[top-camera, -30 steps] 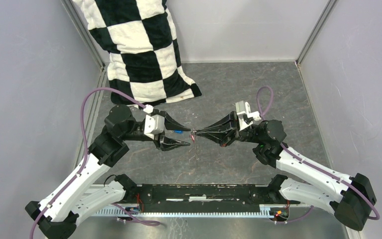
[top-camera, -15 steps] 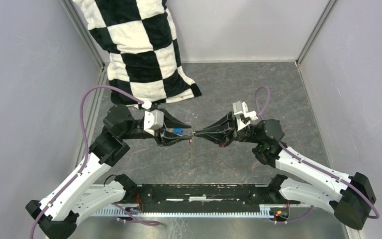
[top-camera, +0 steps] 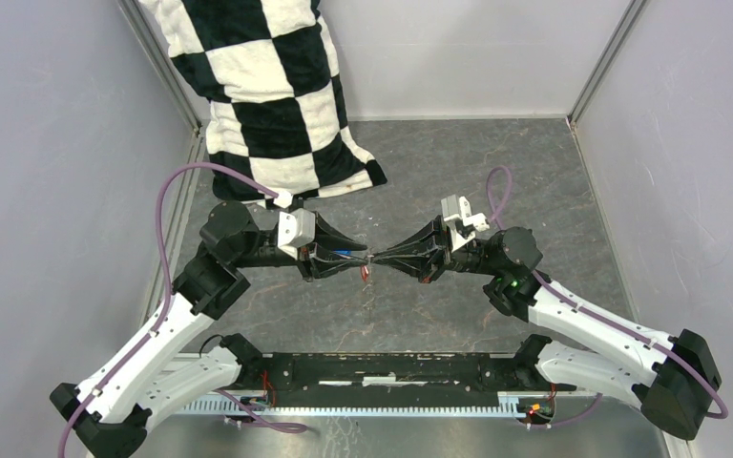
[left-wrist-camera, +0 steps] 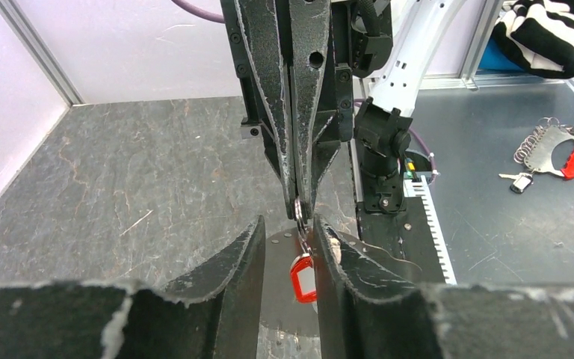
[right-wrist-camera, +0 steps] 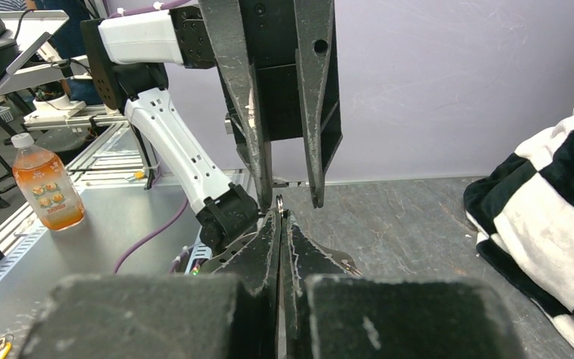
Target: Put the keys on the keyring
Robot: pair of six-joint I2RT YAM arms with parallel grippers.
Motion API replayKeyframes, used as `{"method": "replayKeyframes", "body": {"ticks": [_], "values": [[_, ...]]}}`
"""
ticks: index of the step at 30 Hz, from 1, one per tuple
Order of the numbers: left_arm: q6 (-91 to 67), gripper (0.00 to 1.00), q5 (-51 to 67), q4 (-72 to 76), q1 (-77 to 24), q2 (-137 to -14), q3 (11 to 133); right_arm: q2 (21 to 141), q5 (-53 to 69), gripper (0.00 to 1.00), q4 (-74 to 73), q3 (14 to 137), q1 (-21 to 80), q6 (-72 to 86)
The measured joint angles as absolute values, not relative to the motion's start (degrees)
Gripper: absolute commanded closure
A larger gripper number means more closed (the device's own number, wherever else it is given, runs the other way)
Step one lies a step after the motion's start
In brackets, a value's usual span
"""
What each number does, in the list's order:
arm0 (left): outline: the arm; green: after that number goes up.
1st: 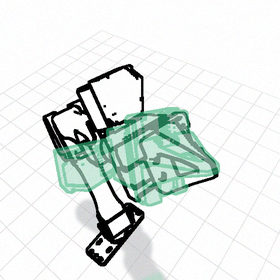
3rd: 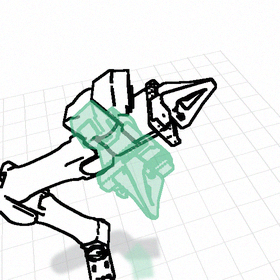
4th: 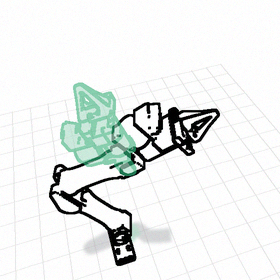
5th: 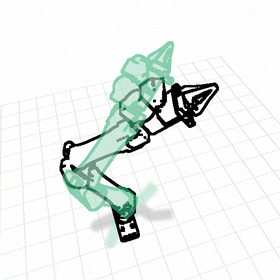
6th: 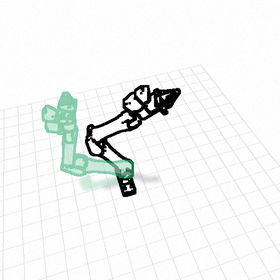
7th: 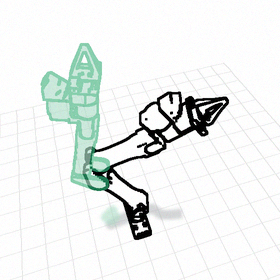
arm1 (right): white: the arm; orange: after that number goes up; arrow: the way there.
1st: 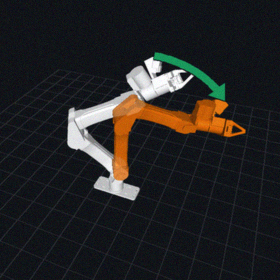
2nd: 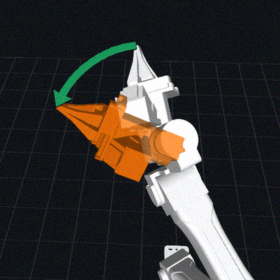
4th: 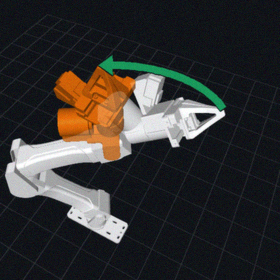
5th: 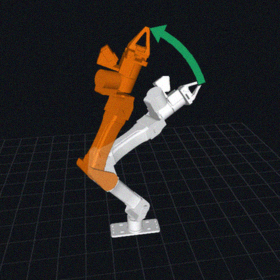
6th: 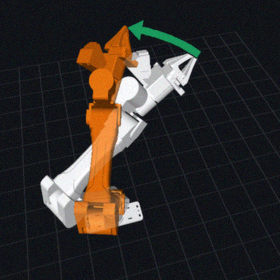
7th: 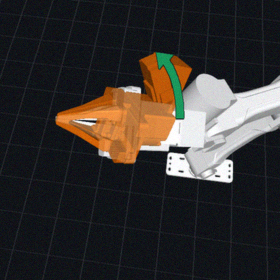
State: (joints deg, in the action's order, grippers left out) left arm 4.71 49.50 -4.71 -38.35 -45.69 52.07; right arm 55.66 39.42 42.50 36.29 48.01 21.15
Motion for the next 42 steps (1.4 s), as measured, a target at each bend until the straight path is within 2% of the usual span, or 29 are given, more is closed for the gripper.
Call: {"method": "replayKeyframes", "body": {"ticks": [15,18,20,22,25,27,32,36,38,42], "values": [[4.4,0.65,49.6,-5.7,-38.3,-45.5,50.9,55.7,39.4,1.00,41.8,36.7,48.2,20.8],[4.4,0.73,49.6,-5.9,-38.3,-45.8,50.9,55.9,39.4,1.00,41.8,37.0,48.4,20.7],[4.4,0.82,49.5,-5.9,-38.3,-45.9,50.9,56.0,39.4,1.00,41.8,37.2,48.5,20.7],[4.4,0.97,49.4,-6.0,-38.3,-46.0,50.9,56.1,39.4,1.00,41.7,37.2,48.5,20.7],[4.3,0.98,49.4,-6.3,-38.3,-46.0,50.9,56.1,39.1,1.00,41.1,37.4,48.5,20.2],[4.4,0.98,49.3,-6.8,-38.3,-46.0,50.9,56.1,39.2,0.92,39.6,37.9,48.6,19.4],[6.1,0.98,48.4,-9.4,-38.3,-46.1,51.0,56.0,39.0,0.60,26.5,43.7,48.7,13.3],[11.6,0.98,48.0,-14.7,-38.3,-47.1,52.5,57.2,39.0,0.44,11.0,55.2,48.6,4.7],[15.0,0.98,47.9,-17.7,-38.3,-47.9,54.0,59.2,39.8,0.42,2.3,62.9,48.6,-0.4],[21.3,0.98,47.9,-23.7,-38.3,-49.7,57.8,64.0,40.5,0.47,-13.1,74.9,48.7,-9.3]]}}
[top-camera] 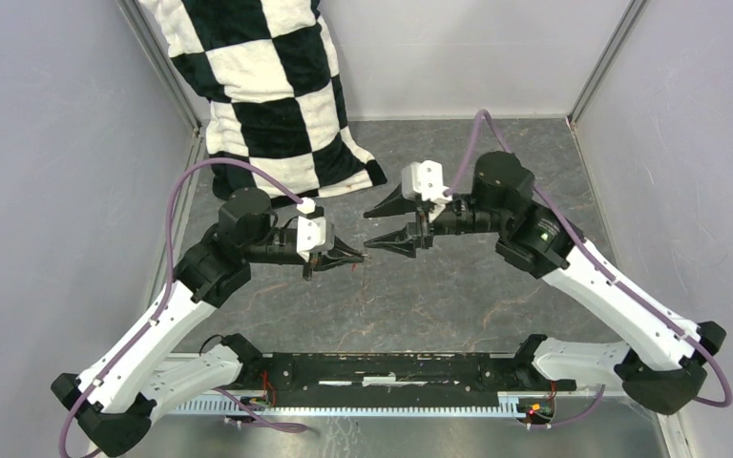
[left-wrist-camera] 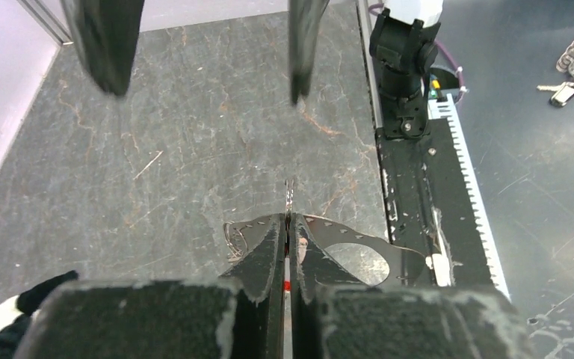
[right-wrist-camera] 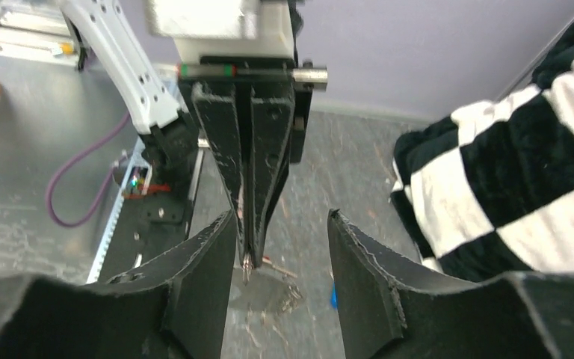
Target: Put the keys on the keyring
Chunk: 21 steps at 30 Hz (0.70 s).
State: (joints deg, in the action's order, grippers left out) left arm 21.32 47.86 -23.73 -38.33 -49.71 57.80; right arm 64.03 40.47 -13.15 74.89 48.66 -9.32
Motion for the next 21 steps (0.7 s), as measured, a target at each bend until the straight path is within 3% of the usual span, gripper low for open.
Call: {"method": "replayKeyframes", "body": {"ticks": [10,21], "values": [[31.1,0.98,46.9,-33.3,-38.3,-51.8,61.7,73.4,38.3,0.56,-34.8,83.4,50.5,-19.2],[32.7,0.98,46.0,-34.5,-38.3,-52.6,62.3,75.6,34.8,0.62,-39.2,87.0,54.8,-21.3]]}}
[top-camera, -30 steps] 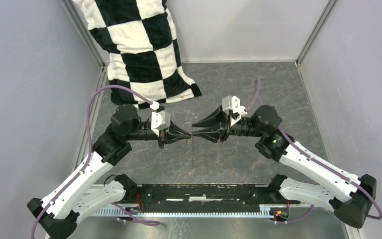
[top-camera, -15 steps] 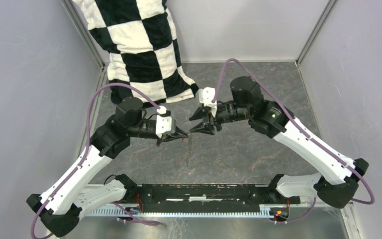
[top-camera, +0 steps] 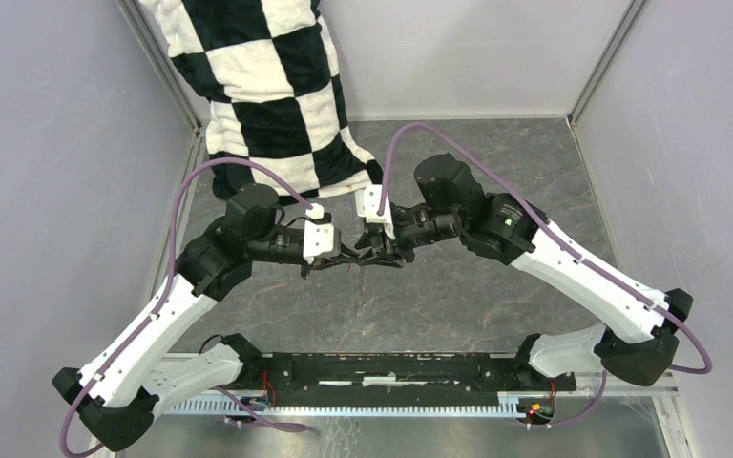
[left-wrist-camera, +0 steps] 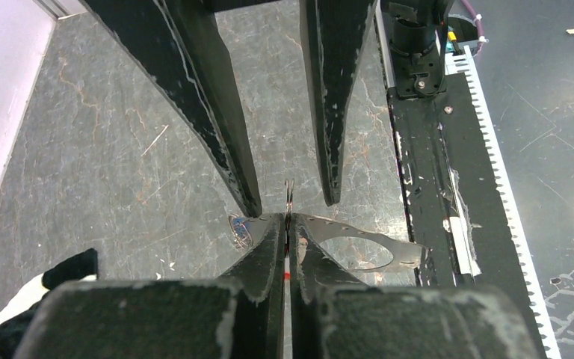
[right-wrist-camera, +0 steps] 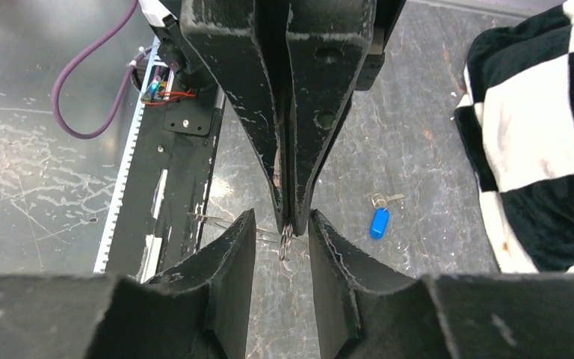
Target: Put the keys on the keyring
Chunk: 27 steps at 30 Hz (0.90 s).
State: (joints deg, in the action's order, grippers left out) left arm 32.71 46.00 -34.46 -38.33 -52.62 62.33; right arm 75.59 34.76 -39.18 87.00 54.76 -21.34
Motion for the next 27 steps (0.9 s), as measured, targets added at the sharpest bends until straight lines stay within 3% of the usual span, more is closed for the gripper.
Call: {"method": "replayKeyframes", "body": {"ticks": [24,27], "values": [[32.7,0.98,45.6,-34.6,-38.3,-52.3,62.3,76.2,31.2,0.79,-40.2,86.8,55.0,-21.3],[32.8,0.98,45.6,-34.6,-38.3,-52.3,62.3,76.2,31.4,0.75,-40.6,86.8,55.1,-21.3]]}}
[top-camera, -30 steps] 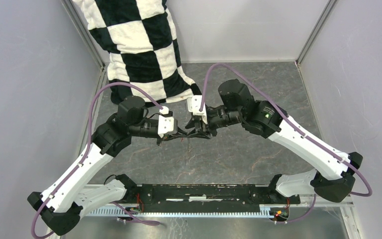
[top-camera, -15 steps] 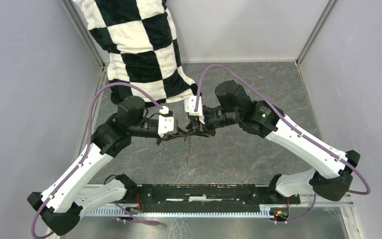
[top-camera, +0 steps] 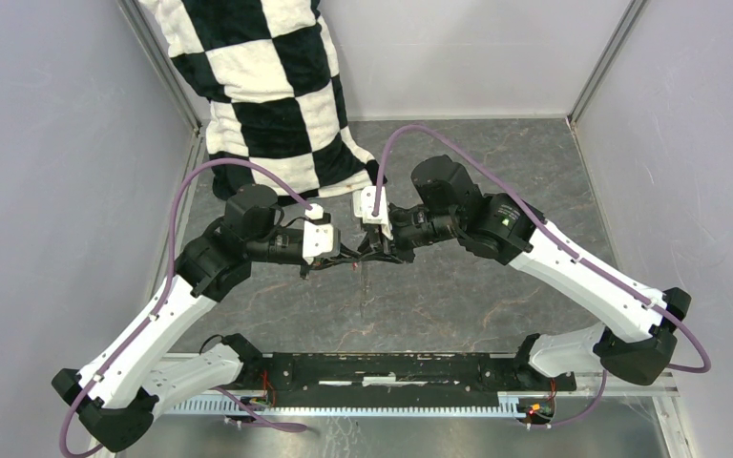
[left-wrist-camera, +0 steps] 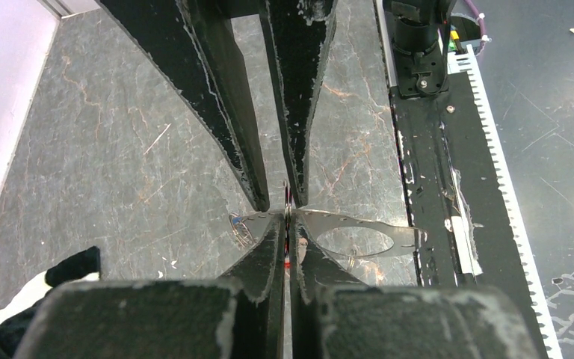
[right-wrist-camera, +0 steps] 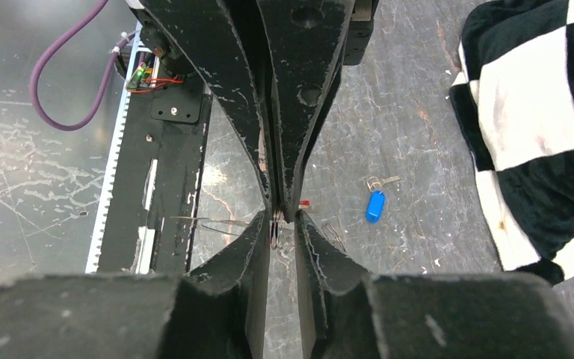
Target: Put the keys on the keyring
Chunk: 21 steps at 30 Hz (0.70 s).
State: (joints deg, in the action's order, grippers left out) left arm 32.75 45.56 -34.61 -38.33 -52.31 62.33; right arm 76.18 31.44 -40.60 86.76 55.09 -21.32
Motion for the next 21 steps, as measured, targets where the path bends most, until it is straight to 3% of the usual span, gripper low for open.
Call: {"method": "replayKeyframes", "body": {"ticks": [6,11,16,21], "values": [[32.8,0.98,45.6,-34.6,-38.3,-52.3,62.3,76.2,31.4,0.76,-41.3,86.8,55.1,-21.3],[32.8,0.98,45.5,-34.6,-38.3,-52.2,62.3,76.2,31.5,0.95,-41.2,86.7,55.1,-21.1],[32.8,0.98,45.2,-34.6,-38.3,-52.2,62.3,76.2,31.5,0.92,-40.8,86.4,55.1,-20.6],[32.7,0.98,45.0,-34.6,-38.2,-51.8,62.3,76.2,31.4,1.00,-40.4,86.4,55.1,-20.4]]}}
